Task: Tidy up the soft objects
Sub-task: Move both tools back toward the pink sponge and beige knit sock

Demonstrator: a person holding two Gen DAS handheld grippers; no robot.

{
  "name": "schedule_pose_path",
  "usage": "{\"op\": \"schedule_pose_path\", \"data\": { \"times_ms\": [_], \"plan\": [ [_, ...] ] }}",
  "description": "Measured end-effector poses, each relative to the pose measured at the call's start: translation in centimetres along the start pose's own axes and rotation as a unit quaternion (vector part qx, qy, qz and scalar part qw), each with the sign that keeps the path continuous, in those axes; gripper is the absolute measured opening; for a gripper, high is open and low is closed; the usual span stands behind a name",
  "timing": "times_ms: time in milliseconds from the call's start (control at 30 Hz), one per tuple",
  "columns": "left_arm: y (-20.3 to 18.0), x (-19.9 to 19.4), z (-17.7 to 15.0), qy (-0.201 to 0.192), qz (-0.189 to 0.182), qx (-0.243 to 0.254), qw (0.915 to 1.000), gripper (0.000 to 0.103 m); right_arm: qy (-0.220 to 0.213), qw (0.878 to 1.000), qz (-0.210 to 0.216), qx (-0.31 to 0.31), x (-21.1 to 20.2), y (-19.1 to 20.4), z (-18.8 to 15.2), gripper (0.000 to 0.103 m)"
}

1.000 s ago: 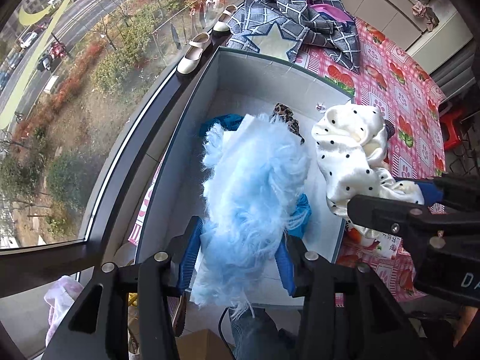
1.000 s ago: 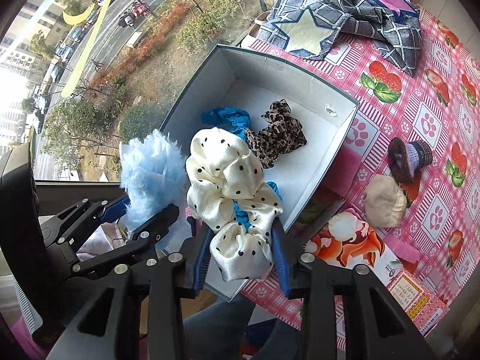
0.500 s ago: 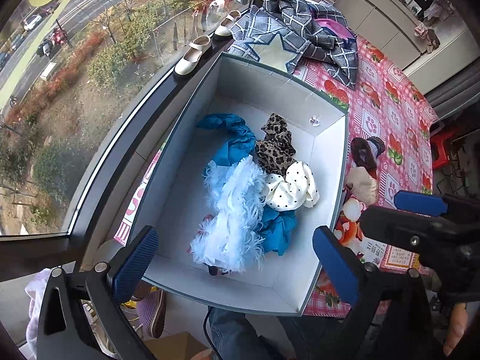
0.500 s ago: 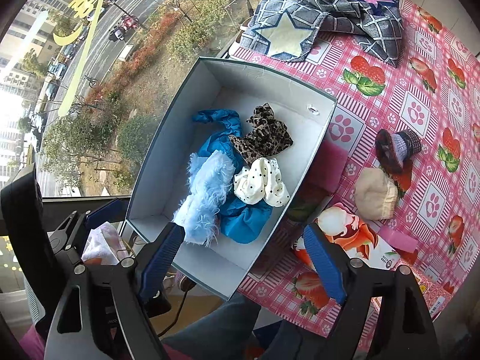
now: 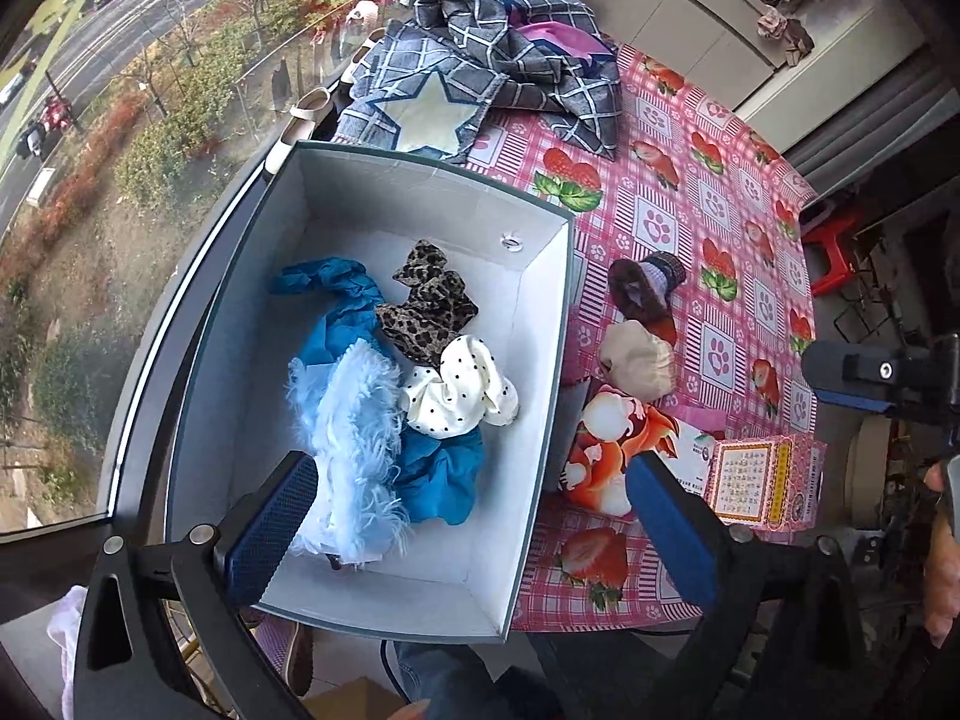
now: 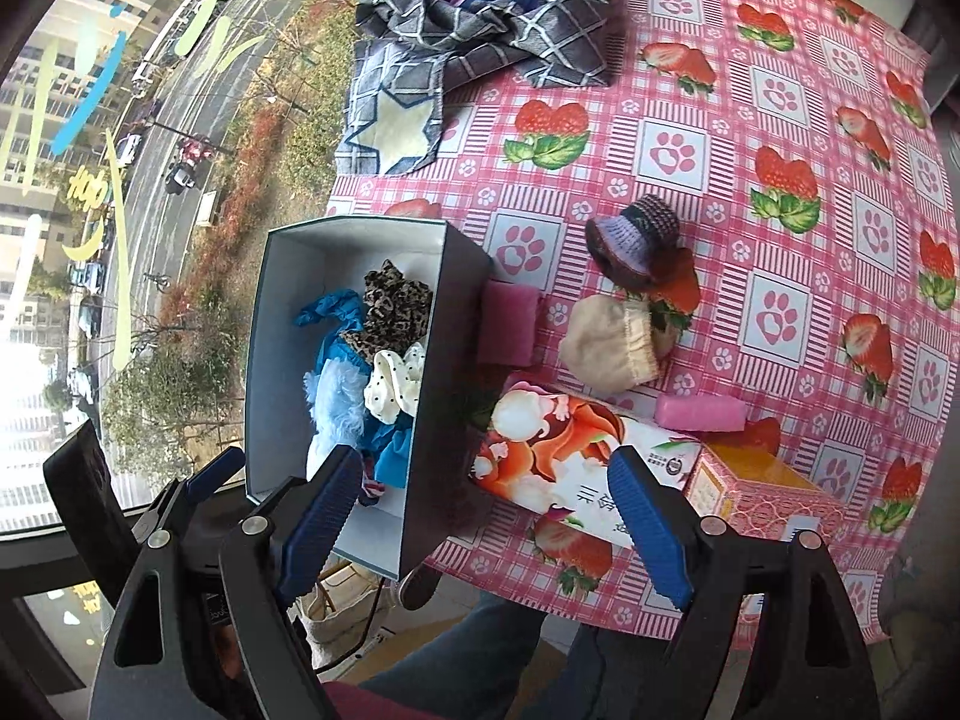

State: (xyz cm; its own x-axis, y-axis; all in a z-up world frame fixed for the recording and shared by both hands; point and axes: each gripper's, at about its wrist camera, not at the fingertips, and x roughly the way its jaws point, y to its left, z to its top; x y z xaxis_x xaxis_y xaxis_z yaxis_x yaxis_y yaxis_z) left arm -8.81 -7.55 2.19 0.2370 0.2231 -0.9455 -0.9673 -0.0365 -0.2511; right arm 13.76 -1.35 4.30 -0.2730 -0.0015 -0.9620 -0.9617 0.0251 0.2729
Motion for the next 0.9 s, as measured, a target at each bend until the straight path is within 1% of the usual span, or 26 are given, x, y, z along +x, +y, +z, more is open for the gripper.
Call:
{"op": "schedule_pose_path", "data": {
  "times_ms": [200, 300, 433, 567, 667, 800, 900],
  "plan": [
    [-4.8, 1.1, 1.1, 0.015, -0.001, 0.055, 0.9984, 0.103, -0.001, 0.997, -0.012, 0.071, -1.6, -7.1, 0.2, 0.085],
    [-6.9, 2.1, 1.7, 0.029, -0.001, 0.075, 0.9968, 0.103, 0.011, 0.995, -0.014, 0.095, -1.5, -10.0, 0.3, 0.085],
    [-9.4, 3.8, 2.4, 0.05, 0.001, 0.089, 0.9948, 0.103, 0.036, 0.993, -0.013, 0.114, -0.6, -12.6, 1.1, 0.085],
    [-10.9, 4.9, 2.8, 0.061, 0.009, 0.091, 0.9939, 0.103, 0.078, 0.99, -0.012, 0.115, 1.5, -14.0, 2.8, 0.085],
    [-11.2, 5.5, 2.8, 0.068, 0.019, 0.088, 0.9937, 0.103, 0.122, 0.987, -0.011, 0.104, 3.9, -14.2, 4.1, 0.085],
    [-10.8, 6.0, 2.4, 0.076, 0.033, 0.075, 0.9937, 0.103, 0.18, 0.98, -0.014, 0.084, 7.9, -13.9, 5.9, 0.085],
    [-10.3, 6.1, 2.1, 0.08, 0.043, 0.06, 0.994, 0.103, 0.226, 0.971, -0.018, 0.07, 11.2, -13.4, 6.9, 0.085]
  ]
}}
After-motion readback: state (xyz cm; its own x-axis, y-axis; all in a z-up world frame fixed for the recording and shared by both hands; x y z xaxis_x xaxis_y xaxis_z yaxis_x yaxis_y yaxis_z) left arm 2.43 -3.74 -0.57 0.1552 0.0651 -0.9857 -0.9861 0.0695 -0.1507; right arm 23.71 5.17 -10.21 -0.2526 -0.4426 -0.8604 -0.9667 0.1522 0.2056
